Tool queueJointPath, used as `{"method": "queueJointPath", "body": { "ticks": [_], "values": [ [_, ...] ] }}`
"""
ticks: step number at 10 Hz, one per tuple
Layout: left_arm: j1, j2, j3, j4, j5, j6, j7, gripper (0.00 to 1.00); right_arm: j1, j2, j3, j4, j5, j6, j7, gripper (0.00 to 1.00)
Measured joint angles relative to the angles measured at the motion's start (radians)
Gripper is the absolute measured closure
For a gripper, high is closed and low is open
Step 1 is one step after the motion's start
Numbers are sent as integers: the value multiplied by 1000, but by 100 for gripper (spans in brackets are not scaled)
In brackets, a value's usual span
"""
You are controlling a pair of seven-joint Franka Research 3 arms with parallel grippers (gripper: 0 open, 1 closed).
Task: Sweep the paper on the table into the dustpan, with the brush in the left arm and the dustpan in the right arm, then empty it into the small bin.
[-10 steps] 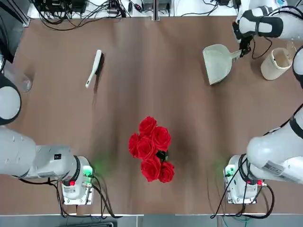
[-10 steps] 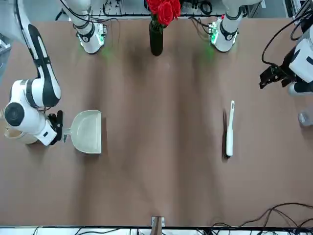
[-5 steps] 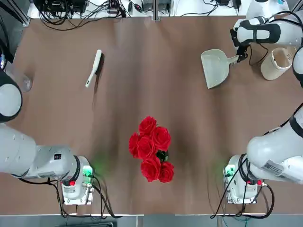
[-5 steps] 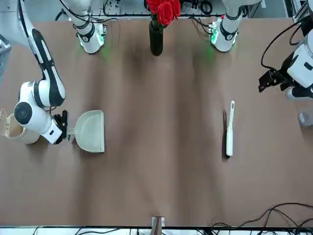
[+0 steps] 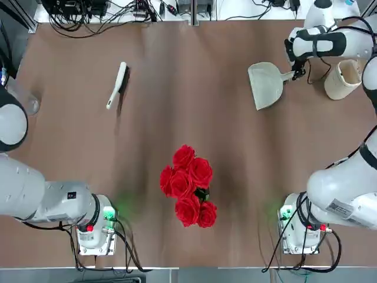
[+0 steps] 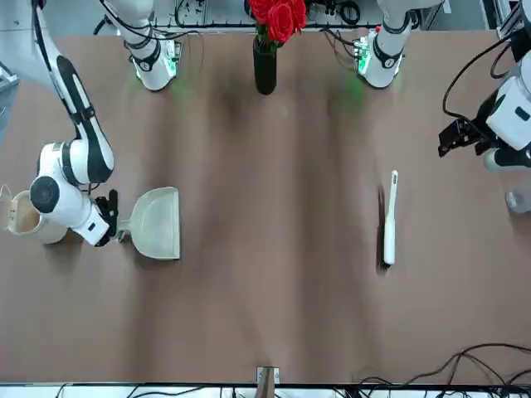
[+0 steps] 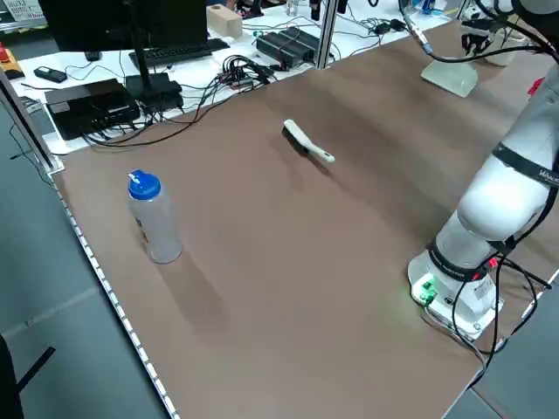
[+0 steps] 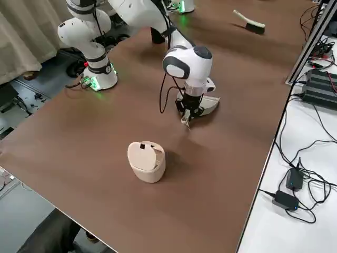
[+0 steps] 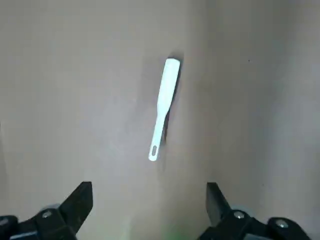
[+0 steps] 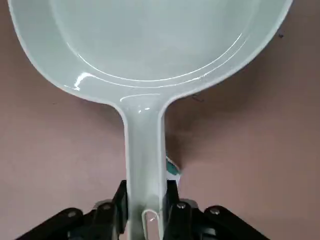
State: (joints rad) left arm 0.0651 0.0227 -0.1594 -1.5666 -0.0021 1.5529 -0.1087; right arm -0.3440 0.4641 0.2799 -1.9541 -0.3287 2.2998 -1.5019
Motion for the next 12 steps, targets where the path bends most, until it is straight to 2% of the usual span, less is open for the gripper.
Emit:
{"method": "queueJointPath", "body": {
  "ticks": [1,3,4,5,8,10,12],
  "values": [
    [0,0,0,0,0,0,18,0,0,1,0,1,0,4,0,53],
    [0,0,1,1,0,0,40,0,0,1,0,16,0,3,1,22],
    [0,0,1,1,0,0,41,0,0,1,2,46,0,-32,1,8],
    [0,1,0,1,0,0,41,0,4,0,7,118,0,-135,1,0],
    [0,1,1,3,0,0,40,0,73,-16,19,481,48,-561,80,0],
    [0,2,1,5,0,0,40,0,84,-21,19,632,138,-738,230,0],
    [0,3,2,6,0,0,40,0,80,-37,14,721,153,-836,472,0]
  ]
}}
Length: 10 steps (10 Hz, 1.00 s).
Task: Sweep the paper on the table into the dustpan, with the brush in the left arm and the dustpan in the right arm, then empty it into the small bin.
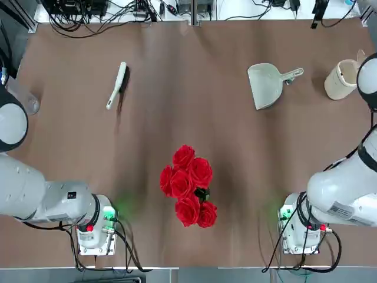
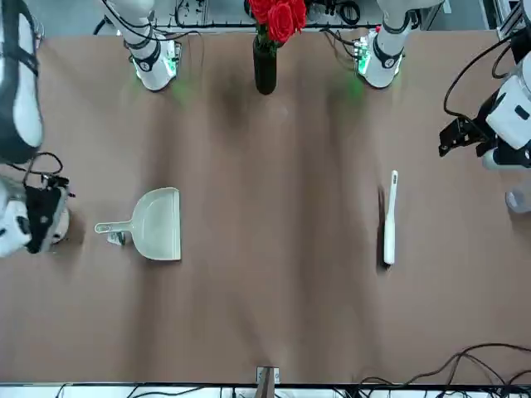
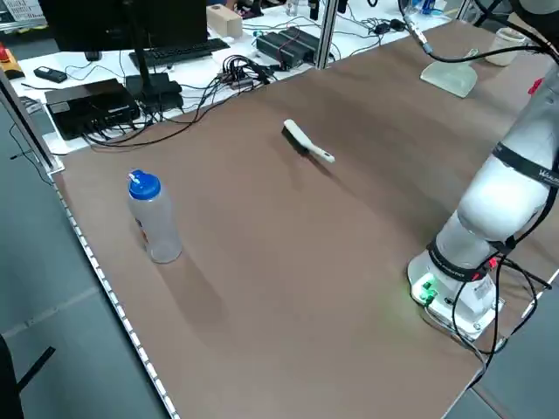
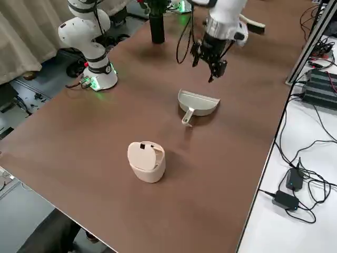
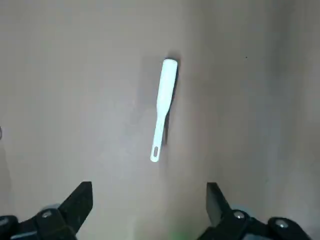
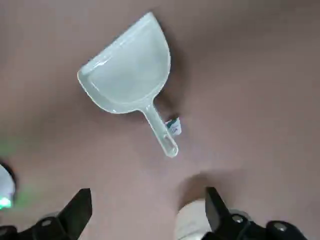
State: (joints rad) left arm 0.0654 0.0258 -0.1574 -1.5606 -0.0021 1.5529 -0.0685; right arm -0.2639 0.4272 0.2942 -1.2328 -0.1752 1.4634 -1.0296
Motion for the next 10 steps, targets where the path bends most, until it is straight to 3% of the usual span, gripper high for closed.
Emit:
{"method": "queueJointPath", "body": {
  "ticks": [5,6,8,10],
  "values": [
    [2,2,4,2,0,0,11,0,2,-120,-2,28,4,-32,834,0],
    [2,2,4,3,0,0,13,0,35,-136,-23,29,5,-32,935,0],
    [3,2,4,4,0,0,14,0,173,-150,-138,26,21,-32,1011,0],
    [3,2,4,5,0,0,14,0,211,-165,-169,-20,54,33,1025,0]
  ]
}}
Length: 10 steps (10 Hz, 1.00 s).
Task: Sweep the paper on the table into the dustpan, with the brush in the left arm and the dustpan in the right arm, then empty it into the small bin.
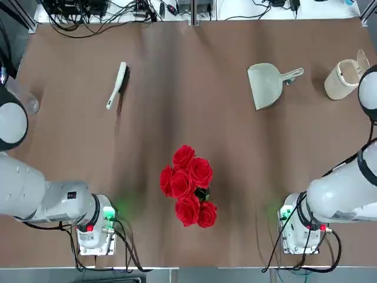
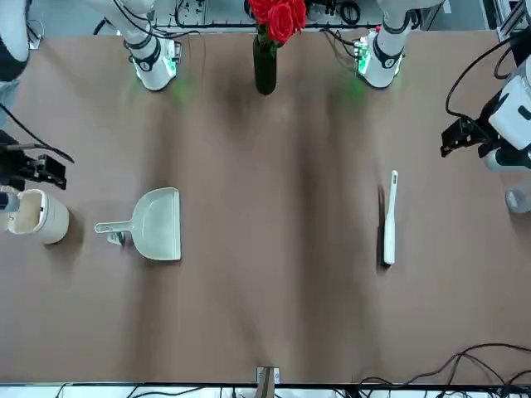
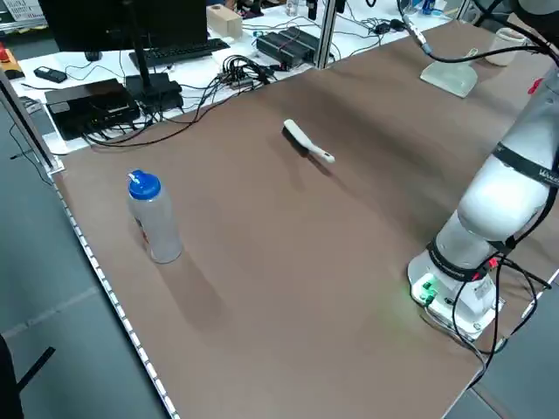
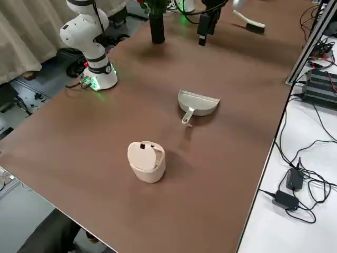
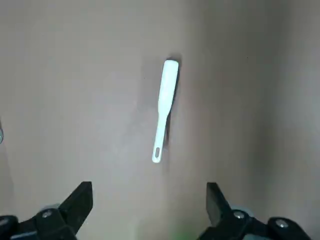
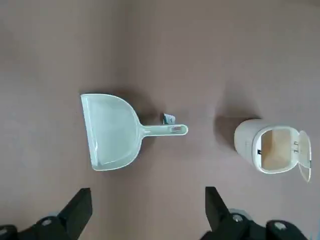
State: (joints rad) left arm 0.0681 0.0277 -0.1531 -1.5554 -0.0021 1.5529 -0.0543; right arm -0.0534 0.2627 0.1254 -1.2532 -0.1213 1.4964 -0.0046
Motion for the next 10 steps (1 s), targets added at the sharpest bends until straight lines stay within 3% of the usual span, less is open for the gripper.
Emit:
{"method": "queueJointPath", "body": {
  "ticks": [1,2,3,4,6,10],
  "values": [
    [0,0,0,0,0,0,0,0,10,-21,-20,-79,35,106,12,0],
    [0,0,0,0,0,0,0,0,36,-53,-72,-186,78,219,18,0],
    [0,0,0,1,0,0,0,0,60,-89,-123,-276,103,280,18,0],
    [0,0,0,1,0,0,0,0,68,-120,-143,-326,109,295,18,0],
    [0,0,0,1,0,0,3,0,83,-154,-149,-366,110,282,12,0],
    [0,0,0,1,0,0,13,0,106,-160,-183,-370,110,255,-48,0]
  ]
}}
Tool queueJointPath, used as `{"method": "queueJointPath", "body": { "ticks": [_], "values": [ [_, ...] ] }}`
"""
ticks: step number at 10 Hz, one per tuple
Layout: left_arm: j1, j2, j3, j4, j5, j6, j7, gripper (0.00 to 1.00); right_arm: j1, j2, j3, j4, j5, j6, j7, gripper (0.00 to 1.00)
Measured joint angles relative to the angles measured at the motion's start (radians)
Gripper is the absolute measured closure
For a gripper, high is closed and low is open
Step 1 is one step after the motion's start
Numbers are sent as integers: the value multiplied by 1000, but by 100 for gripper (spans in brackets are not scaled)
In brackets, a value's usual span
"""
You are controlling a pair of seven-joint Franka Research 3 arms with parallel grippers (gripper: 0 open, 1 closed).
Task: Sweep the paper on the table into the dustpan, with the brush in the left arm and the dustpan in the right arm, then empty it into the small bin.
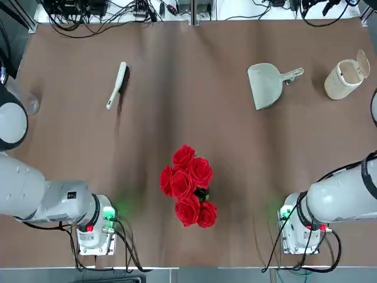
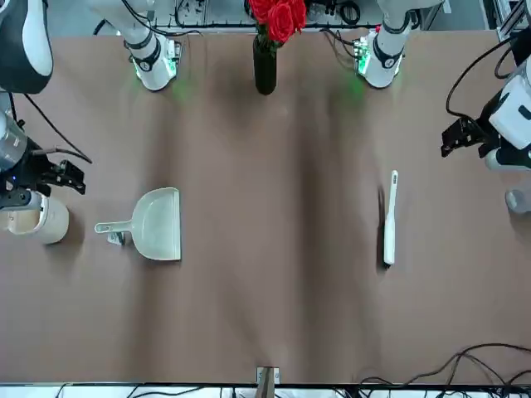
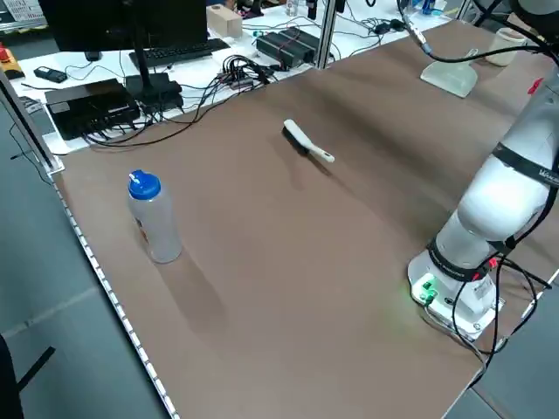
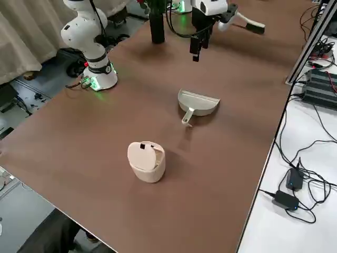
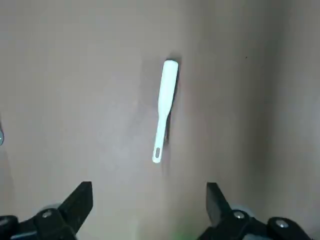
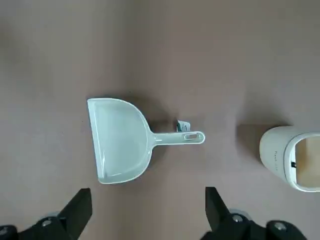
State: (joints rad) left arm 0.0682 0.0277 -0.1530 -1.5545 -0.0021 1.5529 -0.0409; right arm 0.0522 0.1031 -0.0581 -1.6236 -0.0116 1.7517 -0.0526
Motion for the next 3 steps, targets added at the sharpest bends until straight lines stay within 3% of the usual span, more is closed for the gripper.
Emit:
{"method": "queueJointPath", "body": {
  "ticks": [3],
  "values": [
    [0,0,0,0,0,0,2,0,8,-2,-5,0,0,-2,0,0]
  ]
}}
